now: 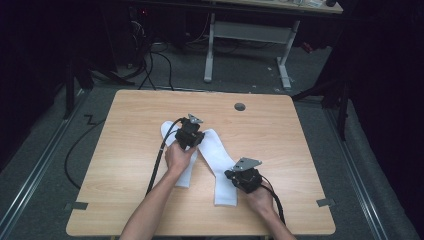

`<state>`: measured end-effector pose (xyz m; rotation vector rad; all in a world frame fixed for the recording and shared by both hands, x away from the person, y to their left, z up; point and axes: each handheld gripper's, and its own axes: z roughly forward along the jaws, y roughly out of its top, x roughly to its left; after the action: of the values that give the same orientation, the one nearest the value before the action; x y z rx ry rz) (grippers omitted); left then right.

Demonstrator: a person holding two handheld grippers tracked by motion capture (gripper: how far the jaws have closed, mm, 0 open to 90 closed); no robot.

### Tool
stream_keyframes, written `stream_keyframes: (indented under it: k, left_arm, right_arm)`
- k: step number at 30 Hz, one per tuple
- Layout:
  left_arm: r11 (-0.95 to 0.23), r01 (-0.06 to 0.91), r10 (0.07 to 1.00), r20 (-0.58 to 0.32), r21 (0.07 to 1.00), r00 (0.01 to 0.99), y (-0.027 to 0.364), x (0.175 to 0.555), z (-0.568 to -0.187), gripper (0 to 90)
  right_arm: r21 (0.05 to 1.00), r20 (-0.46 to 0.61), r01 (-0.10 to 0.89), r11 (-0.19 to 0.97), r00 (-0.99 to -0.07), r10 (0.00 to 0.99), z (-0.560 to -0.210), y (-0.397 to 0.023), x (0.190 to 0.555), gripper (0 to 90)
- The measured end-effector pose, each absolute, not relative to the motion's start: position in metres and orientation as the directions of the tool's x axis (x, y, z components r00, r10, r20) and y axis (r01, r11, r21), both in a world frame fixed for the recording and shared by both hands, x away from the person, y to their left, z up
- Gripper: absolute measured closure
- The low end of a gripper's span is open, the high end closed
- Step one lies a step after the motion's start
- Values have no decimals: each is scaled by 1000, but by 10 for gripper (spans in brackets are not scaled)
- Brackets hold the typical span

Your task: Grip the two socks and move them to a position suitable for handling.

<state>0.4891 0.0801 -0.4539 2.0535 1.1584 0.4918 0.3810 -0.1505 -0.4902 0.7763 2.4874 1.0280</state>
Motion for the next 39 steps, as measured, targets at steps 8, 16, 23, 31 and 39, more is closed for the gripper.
stream_keyframes:
  k: [8, 16, 23, 31, 39]
  left_arm:
    - [-319, 567, 870, -4, 759, 494, 85, 503, -453, 844]
    - [-335, 606, 880, 10, 721, 475, 84, 516, -476, 809]
    - [-334, 647, 891, 5, 685, 454, 85, 519, -487, 542]
    - [-360, 612, 871, 19, 704, 491, 83, 504, -479, 459]
    - [-352, 602, 858, -10, 716, 513, 94, 486, -479, 446]
  right_arm:
    - [745, -83, 369, 556, -775, 626, -488, -145, 397, 882]
    - [733, -58, 402, 549, -767, 639, -499, -142, 408, 878]
    - [731, -43, 419, 539, -760, 648, -502, -141, 410, 803]
    - [754, -16, 423, 502, -753, 658, -497, -144, 408, 739]
    - [744, -2, 438, 505, -754, 656, -501, -143, 405, 731]
